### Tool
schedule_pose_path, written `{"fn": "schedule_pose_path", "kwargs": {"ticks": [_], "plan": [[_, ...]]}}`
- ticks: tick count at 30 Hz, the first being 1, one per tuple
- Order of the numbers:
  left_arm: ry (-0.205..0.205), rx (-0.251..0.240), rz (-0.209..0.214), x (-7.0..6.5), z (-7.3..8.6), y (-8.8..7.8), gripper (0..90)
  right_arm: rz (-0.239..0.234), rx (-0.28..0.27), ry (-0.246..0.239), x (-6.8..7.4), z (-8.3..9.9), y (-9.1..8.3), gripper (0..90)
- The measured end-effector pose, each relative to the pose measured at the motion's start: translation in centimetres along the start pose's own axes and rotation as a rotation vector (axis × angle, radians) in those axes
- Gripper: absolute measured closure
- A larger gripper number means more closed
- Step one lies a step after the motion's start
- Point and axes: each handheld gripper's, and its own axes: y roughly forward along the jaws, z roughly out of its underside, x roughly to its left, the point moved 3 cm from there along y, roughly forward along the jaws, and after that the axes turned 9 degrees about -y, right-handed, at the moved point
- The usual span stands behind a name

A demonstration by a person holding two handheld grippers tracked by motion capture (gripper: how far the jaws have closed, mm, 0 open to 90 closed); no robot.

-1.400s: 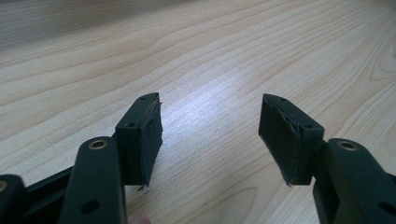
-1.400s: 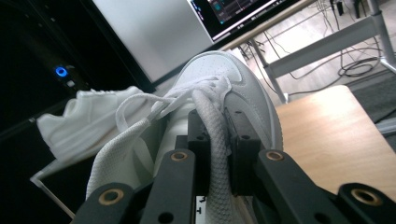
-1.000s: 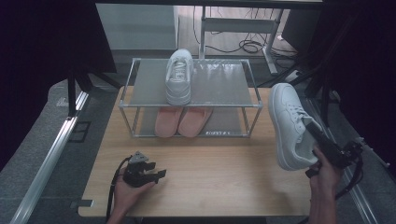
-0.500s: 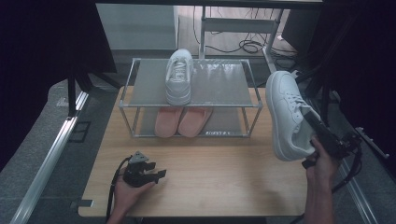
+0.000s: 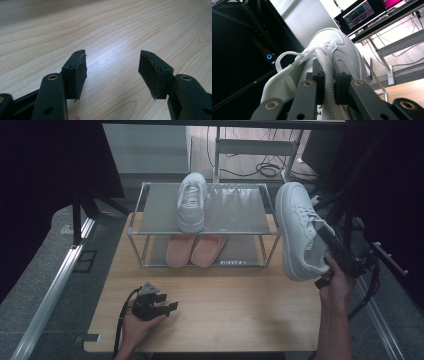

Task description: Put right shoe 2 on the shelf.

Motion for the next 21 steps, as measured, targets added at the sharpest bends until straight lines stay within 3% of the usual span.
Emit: {"fn": "schedule_pose_path", "kwargs": {"ticks": [21], "plan": [[-0.001, -0.004, 0.004, 0.0, 0.0, 0.1, 40.0, -0.025, 0.031, 0.016, 2.0, -0.2, 4.5, 81.9]]}}
